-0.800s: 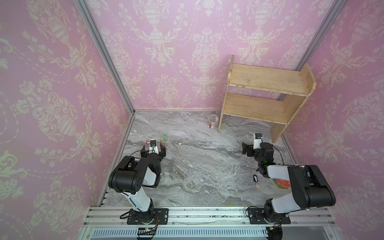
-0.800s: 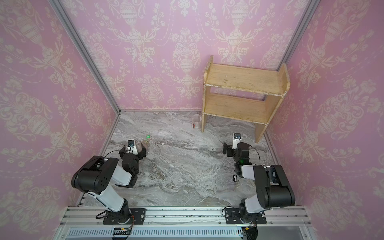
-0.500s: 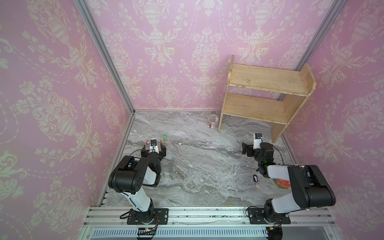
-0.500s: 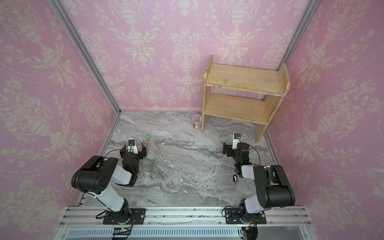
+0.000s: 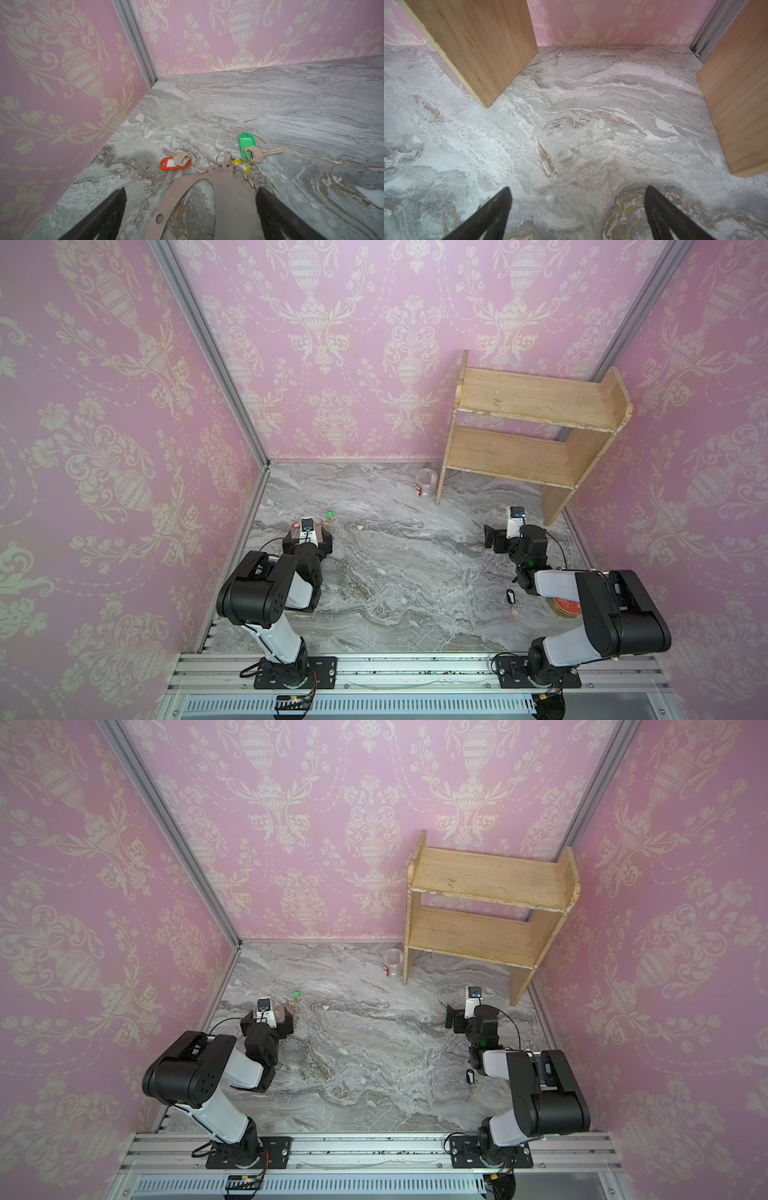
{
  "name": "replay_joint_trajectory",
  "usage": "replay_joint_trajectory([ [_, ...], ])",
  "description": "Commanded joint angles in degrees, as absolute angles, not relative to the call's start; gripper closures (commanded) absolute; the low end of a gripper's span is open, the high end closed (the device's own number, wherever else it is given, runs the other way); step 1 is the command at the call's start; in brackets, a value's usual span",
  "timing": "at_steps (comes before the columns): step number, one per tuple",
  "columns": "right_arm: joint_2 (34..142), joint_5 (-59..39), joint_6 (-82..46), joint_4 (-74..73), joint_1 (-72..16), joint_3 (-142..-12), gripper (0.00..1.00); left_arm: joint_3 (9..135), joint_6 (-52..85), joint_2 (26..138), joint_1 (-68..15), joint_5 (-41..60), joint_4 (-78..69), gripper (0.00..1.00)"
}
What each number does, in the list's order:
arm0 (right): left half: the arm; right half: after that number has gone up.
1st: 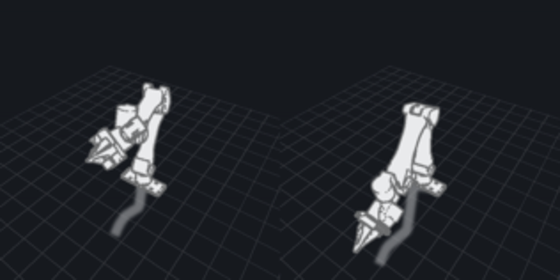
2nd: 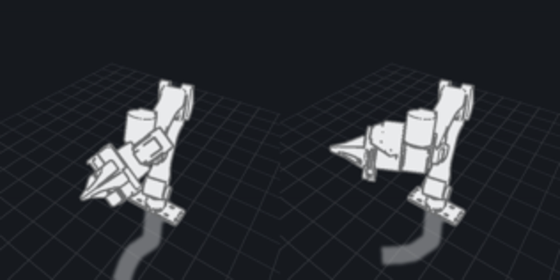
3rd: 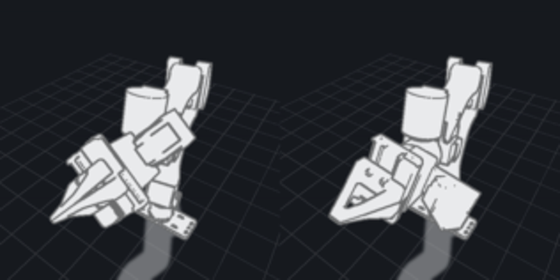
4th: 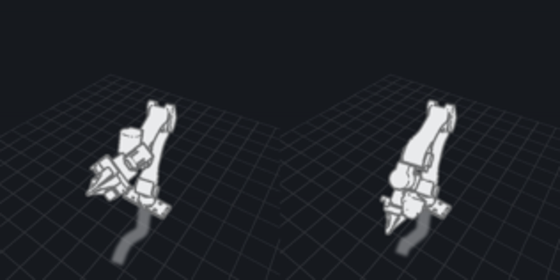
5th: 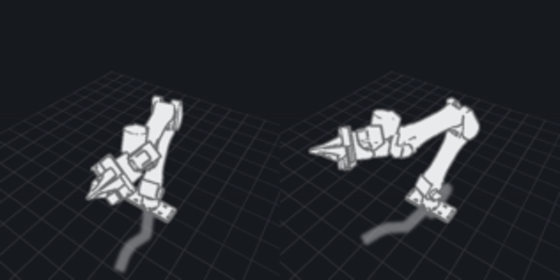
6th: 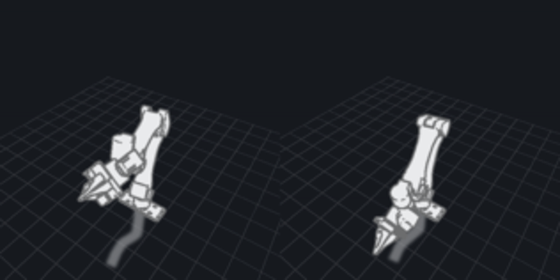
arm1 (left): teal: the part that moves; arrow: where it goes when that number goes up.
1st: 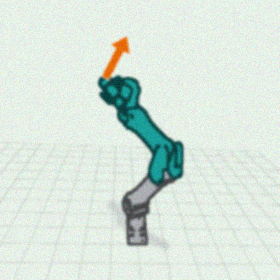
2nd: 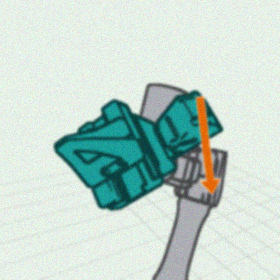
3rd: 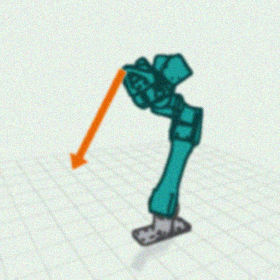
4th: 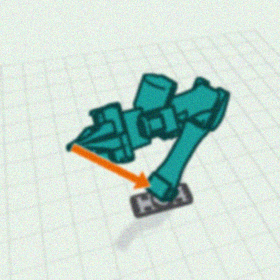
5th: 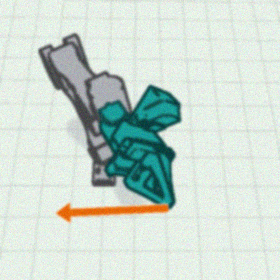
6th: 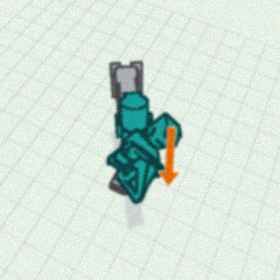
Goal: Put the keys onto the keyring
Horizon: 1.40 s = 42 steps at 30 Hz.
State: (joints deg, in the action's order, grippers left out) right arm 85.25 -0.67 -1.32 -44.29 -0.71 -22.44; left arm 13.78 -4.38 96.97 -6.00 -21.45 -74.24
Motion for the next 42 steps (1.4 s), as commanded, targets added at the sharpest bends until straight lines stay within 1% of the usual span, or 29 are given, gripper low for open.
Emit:
replay_joint_trajectory([
  [1,86.0,-1.4,-1.6,-44.0,-0.4,-23.6,0.0,15.0,-3.0,96.0,-5.4,-20.7,-72.4,0.01],
  [11,86.0,-1.4,-1.5,-44.2,-0.4,-23.7,0.0,16.3,-2.3,95.3,-4.7,-20.1,-68.7,0.01],
  [12,85.0,-1.5,-1.3,-42.3,-0.4,-24.6,0.0,16.5,-2.2,95.1,-4.6,-20.4,-68.5,0.01],
  [15,79.6,-0.7,-0.7,-22.9,-2.0,-32.5,0.0,13.4,-2.3,91.6,-4.8,-22.3,-72.4,0.02],
  [16,78.8,-0.8,-0.6,-17.8,-2.5,-35.0,0.0,13.2,-3.5,88.8,-5.8,-24.3,-70.4,0.02],
  [17,78.0,-0.7,-0.1,-13.5,-3.4,-36.8,0.0,13.7,-4.4,85.3,-7.0,-25.8,-66.0,0.01],
  [18,77.0,0.0,0.4,-9.6,-4.7,-38.3,0.0,16.0,-4.9,81.3,-8.1,-26.5,-57.1,0.01],
  [20,74.8,2.4,0.3,-3.6,-7.0,-39.9,0.0,24.2,-1.8,75.1,-8.3,-26.4,-34.7,0.01],
  [21,73.6,2.5,-0.1,-1.0,-7.7,-40.7,0.0,28.6,-0.4,74.1,-8.2,-26.8,-26.0,0.01],
  [23,71.5,2.1,-1.6,3.3,-8.7,-42.0,0.0,33.6,0.2,74.5,-8.2,-26.4,-17.5,0.01],
  [27,67.9,0.2,-3.5,12.5,-11.2,-44.8,0.0,42.4,7.0,77.7,-8.0,-21.1,-0.5,0.02],
  [30,66.4,-1.2,-4.8,17.4,-12.7,-46.8,0.0,46.9,13.3,81.2,-8.1,-13.8,6.8,0.03],
  [32,65.6,-2.1,-5.1,19.7,-13.5,-47.9,0.0,48.3,16.7,83.1,-8.1,-11.2,9.4,0.02],
  [36,64.2,-2.7,-5.3,23.1,-14.8,-49.7,0.0,50.0,20.0,87.0,-7.9,-10.5,12.4,0.01],
  [42,62.1,-3.3,-5.8,24.6,-15.8,-50.1,0.0,51.1,21.2,92.8,-6.4,-7.0,11.7,0.02],
])
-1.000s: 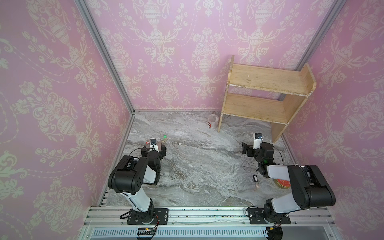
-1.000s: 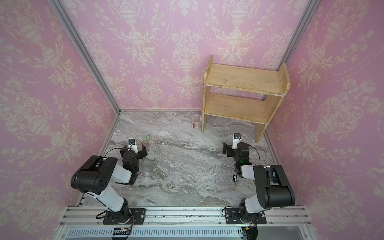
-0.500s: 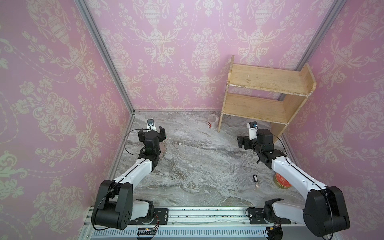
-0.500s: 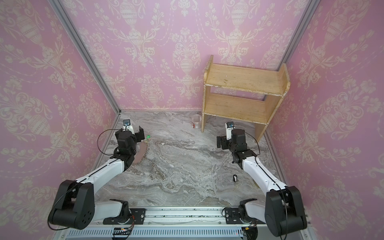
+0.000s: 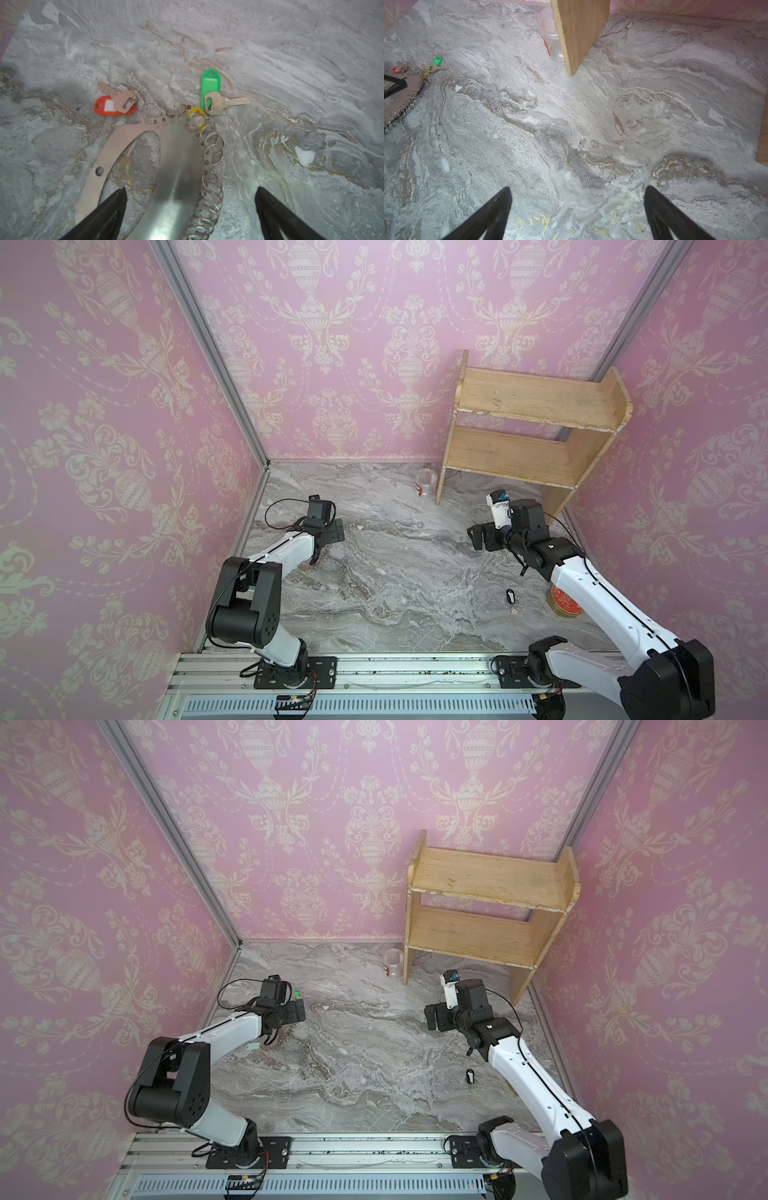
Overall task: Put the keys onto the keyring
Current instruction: 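Reach the left gripper forward to the metal key-ring plate while the right arm lifts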
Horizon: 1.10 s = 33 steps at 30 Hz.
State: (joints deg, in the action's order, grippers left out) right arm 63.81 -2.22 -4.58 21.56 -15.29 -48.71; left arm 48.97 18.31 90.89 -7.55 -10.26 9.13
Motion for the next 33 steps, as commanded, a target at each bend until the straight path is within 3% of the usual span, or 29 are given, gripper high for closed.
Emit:
replay_joint_trajectory([
  [1,62.0,-3.6,-6.0,24.9,-15.9,-50.1,0.0,51.3,21.4,93.6,-5.9,-6.3,11.9,0.02],
  [20,59.0,-2.5,-5.3,28.7,-17.0,-51.5,0.0,57.0,26.8,104.2,-4.1,4.4,16.8,0.06],
  [33,57.5,-3.7,-6.7,29.4,-17.3,-50.5,0.0,48.8,43.8,96.2,-15.8,9.4,15.0,0.08],
])
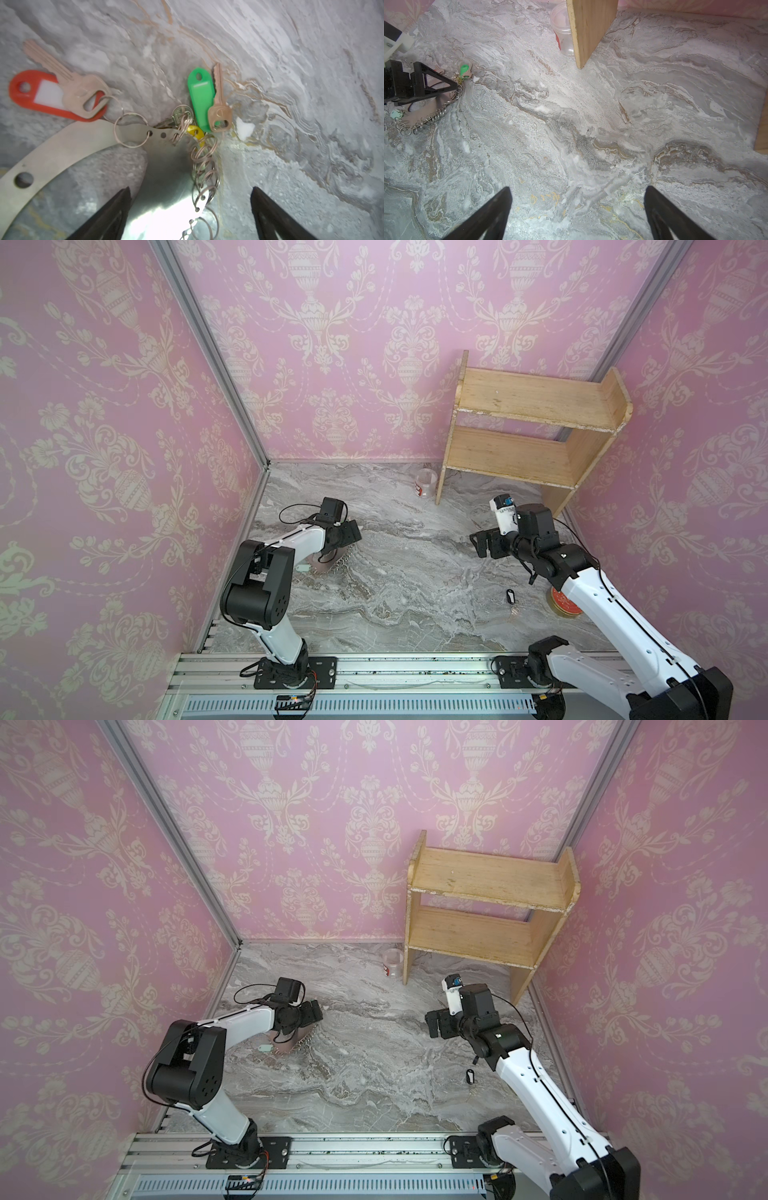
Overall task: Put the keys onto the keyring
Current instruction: 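Reach the left gripper forward to the metal key-ring plate while the right arm lifts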
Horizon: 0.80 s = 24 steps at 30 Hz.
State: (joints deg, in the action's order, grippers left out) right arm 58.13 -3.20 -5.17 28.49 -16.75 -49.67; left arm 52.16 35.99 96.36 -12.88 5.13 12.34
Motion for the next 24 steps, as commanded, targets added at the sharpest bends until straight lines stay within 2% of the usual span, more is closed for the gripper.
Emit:
replay_joint_trajectory([
  [1,57.3,-3.7,-6.7,29.4,-17.4,-50.3,0.0,48.1,45.2,95.9,-17.6,9.4,14.3,0.08],
  [7,57.0,-4.4,-7.1,29.1,-17.6,-49.6,0.0,47.0,53.8,97.4,-26.8,7.4,8.6,0.09],
  [13,56.7,-4.1,-7.1,29.2,-17.7,-49.3,0.0,55.1,57.4,105.5,-33.5,7.8,5.8,0.1],
  [24,57.2,-4.6,-7.5,28.9,-17.8,-48.6,0.0,69.7,55.8,118.2,-35.1,2.9,3.7,0.11],
])
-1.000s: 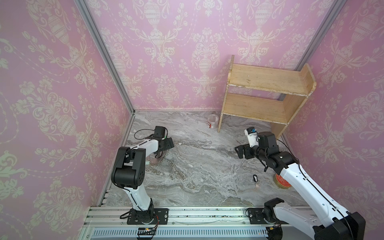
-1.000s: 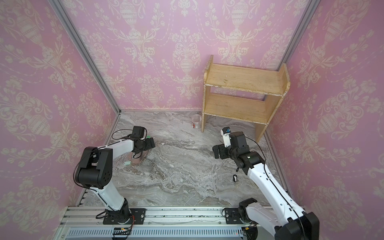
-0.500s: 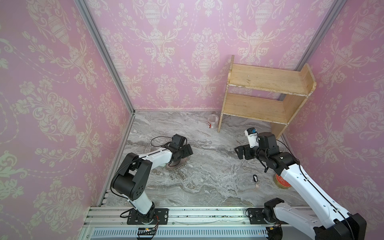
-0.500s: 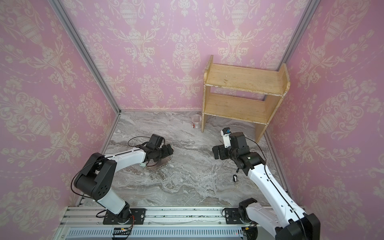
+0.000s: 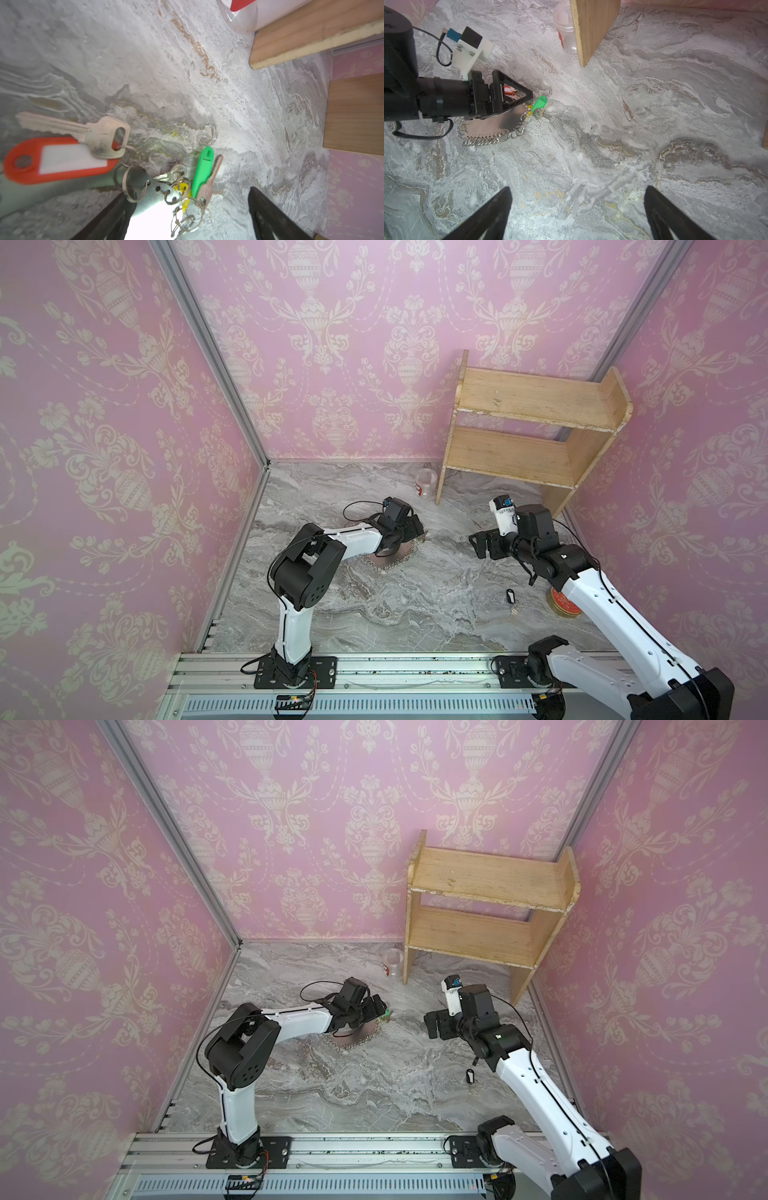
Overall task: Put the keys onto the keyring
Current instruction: 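Reach the left gripper forward to the metal key-ring plate while the right arm lifts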
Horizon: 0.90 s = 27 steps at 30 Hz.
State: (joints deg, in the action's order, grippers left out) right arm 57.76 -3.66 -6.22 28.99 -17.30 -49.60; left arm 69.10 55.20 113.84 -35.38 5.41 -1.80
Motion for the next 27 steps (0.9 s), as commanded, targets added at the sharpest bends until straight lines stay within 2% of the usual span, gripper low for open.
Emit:
replay_joint_trajectory([
  [1,57.2,-4.7,-7.5,28.8,-17.8,-48.7,0.0,71.1,55.1,118.7,-35.0,1.0,4.6,0.11],
  [5,57.6,-5.3,-8.1,28.6,-17.9,-48.8,0.0,75.0,51.7,119.9,-33.7,-4.1,7.7,0.11],
  [9,57.4,-5.6,-8.2,29.5,-18.2,-49.4,0.0,75.9,47.0,117.9,-32.9,-3.4,11.9,0.11],
  [14,56.2,-5.8,-8.3,30.1,-18.3,-49.0,0.0,75.1,33.6,110.3,-35.9,-7.2,22.7,0.11],
  [19,56.1,-5.9,-9.1,29.1,-18.3,-48.3,0.0,72.9,26.6,105.7,-40.7,-7.7,25.8,0.15],
  [22,55.7,-5.4,-9.5,28.8,-18.4,-48.2,0.0,74.0,25.2,106.1,-42.5,-8.7,26.2,0.2],
  [27,55.2,-4.7,-9.3,29.6,-18.4,-48.5,0.0,79.1,26.4,110.6,-43.2,-7.6,29.2,0.38],
])
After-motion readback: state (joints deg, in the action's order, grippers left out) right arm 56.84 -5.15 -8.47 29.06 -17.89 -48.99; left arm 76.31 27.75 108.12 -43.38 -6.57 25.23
